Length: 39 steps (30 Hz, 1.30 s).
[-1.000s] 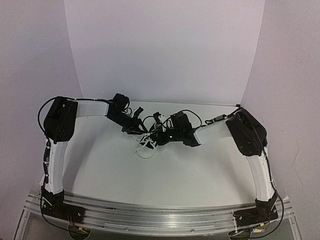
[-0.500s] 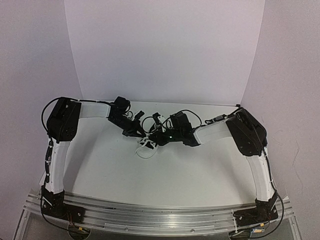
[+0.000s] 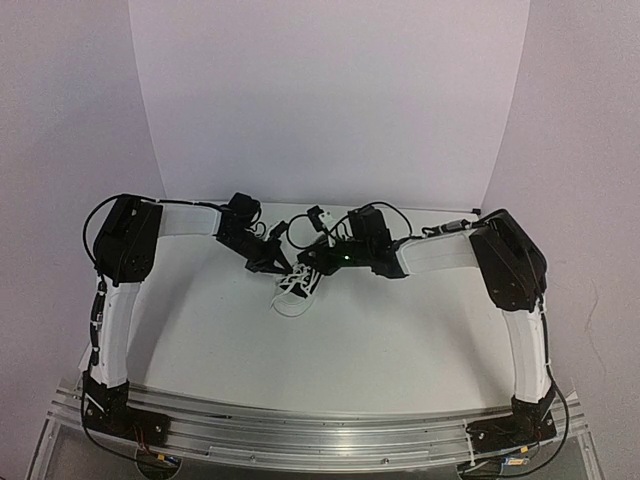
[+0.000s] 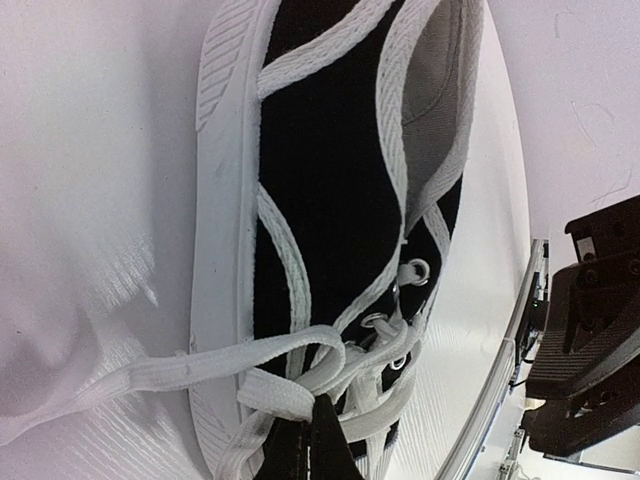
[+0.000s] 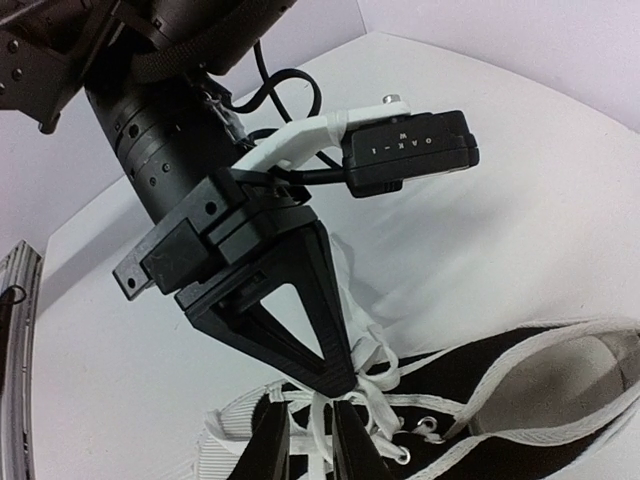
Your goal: Tie the shoes
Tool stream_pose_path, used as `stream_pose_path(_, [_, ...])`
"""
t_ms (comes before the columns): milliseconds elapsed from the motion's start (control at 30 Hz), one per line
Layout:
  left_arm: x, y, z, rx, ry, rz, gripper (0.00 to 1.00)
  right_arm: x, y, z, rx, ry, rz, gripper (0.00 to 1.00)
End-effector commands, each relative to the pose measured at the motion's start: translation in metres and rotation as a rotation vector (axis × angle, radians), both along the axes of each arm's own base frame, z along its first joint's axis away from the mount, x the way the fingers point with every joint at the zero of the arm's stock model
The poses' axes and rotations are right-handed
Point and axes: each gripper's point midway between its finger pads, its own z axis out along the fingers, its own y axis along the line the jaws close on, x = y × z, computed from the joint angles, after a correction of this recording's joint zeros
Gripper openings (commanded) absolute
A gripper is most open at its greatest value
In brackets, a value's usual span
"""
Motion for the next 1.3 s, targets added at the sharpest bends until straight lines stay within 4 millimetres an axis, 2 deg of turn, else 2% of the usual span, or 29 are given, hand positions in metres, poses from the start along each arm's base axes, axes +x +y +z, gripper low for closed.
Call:
stream_pose_path(0, [0.009,-0.012,0.023,-0.055,-0.070,-0.021,0.00,0.011,0.000,0.002,-0.075,-0.073,0.002,0.16])
stream_pose_path(433, [0.008,-0.012,0.020,-0.056,-0.052,-0.021,0.00,-0.001,0.014,-0.034,-0.177,-0.070,0.041,0.09])
stream_pose_path(700, [0.007,-0.012,0.019,-0.056,-0.046,-0.020,0.00,0.007,0.012,-0.040,-0.199,-0.051,-0.015,0.08])
stream_pose_path(967, [0.008,-0.013,0.019,-0.058,-0.046,-0.021,0.00,0.015,0.012,-0.041,-0.206,-0.040,-0.053,0.11])
stream_pose_path(1267, [0.009,-0.013,0.019,-0.060,-0.043,-0.020,0.00,0.014,0.007,-0.058,-0.275,-0.029,-0.061,0.15])
